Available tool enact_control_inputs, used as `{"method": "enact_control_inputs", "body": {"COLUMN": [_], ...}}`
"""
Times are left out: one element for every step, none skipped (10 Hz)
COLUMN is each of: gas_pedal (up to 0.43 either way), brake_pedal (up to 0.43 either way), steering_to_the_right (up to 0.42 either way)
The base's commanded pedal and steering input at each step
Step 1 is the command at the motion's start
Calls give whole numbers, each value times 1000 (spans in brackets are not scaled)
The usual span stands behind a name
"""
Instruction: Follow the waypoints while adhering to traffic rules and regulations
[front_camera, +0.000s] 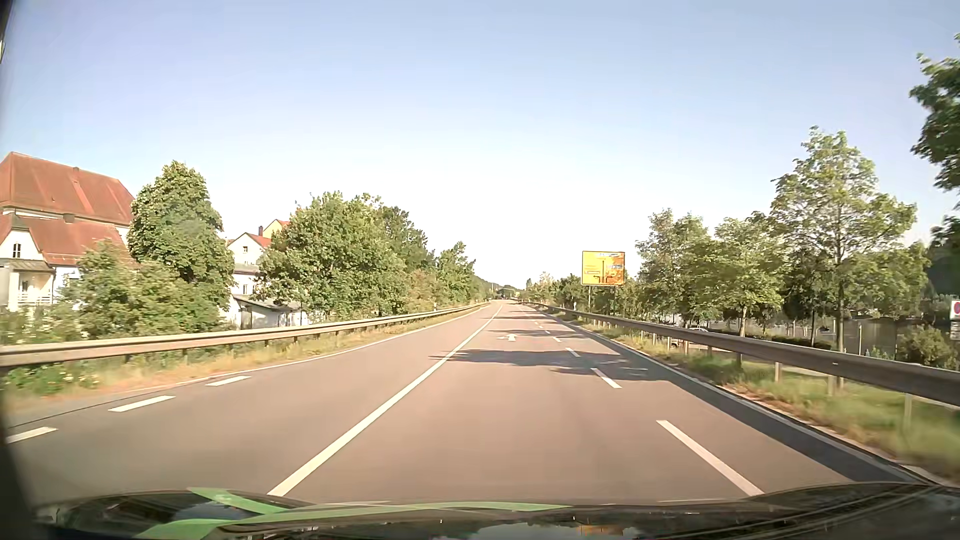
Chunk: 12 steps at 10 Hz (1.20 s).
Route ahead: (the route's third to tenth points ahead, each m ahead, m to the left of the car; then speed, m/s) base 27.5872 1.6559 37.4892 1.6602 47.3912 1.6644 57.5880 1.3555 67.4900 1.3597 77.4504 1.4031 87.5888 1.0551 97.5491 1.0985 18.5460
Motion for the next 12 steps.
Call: {"method": "enact_control_inputs", "body": {"gas_pedal": [220,220,220,220,220,220,220,220,220,209,177,169], "brake_pedal": [0,0,0,0,0,0,0,0,0,0,0,0], "steering_to_the_right": [-2,-1,1,3,3,3,3,1,1,1,1,0]}}
